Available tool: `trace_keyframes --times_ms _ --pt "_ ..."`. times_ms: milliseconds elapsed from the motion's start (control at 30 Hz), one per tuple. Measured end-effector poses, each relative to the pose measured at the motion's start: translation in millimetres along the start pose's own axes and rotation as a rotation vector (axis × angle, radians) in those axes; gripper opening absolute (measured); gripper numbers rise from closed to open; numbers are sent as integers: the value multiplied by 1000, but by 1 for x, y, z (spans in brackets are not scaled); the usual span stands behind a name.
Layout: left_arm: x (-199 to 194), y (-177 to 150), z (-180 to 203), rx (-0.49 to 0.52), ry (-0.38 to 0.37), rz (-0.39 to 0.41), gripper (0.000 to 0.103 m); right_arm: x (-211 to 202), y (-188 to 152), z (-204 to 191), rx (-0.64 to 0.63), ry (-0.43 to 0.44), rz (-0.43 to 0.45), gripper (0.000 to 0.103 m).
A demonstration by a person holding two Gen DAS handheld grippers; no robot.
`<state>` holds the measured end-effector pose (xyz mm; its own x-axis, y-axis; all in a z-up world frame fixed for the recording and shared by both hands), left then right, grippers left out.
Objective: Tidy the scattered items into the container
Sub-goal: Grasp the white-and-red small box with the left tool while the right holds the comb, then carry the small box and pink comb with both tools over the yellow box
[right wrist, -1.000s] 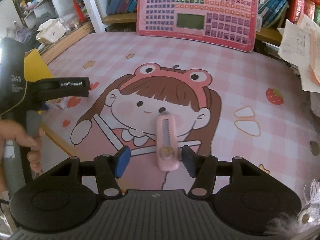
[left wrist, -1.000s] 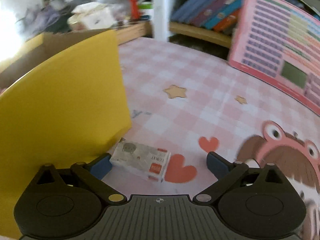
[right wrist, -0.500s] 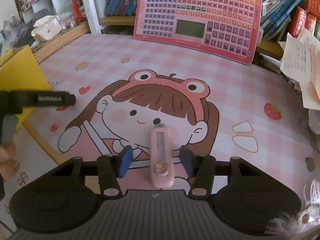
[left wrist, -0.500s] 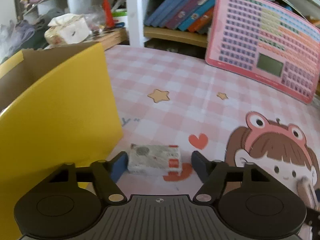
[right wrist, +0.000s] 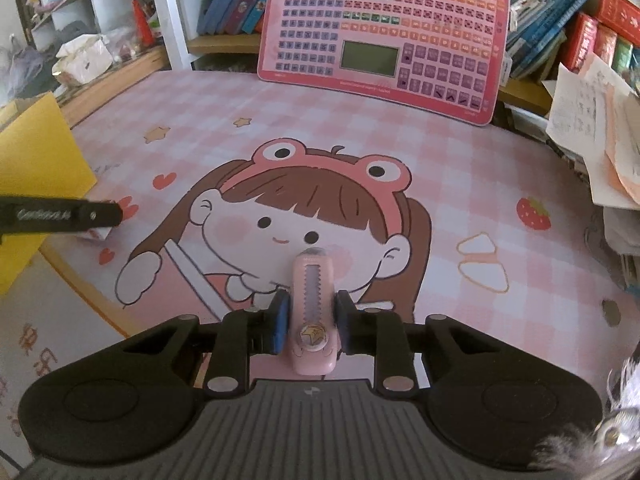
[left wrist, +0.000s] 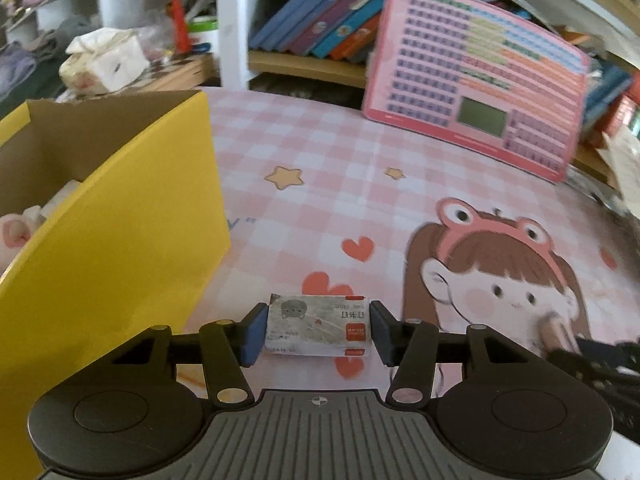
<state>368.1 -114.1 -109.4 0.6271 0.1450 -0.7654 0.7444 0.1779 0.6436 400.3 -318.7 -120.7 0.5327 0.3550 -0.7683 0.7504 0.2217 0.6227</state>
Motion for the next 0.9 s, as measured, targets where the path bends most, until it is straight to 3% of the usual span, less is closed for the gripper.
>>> trace_keyframes --times_ms 433,900 --pt "-63 -44 1 69 -199 -37 52 -54 -43 -22 85 24 -34 23" --pt "-128 -81 -6 227 -418 -19 52 -130 -106 -76 214 -46 -27 23"
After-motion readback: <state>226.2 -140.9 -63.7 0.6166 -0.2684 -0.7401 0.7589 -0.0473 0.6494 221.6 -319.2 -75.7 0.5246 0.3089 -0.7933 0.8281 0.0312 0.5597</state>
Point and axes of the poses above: each gripper's, at about its wrist camera, not at the fingertips, and x roughly the way its jaws point, z to its right, y to its top, the point moved 6 cm from there along x, roughly the way its jaws point, and after that the axes turned 6 degrees about x, right-handed, at the moved point
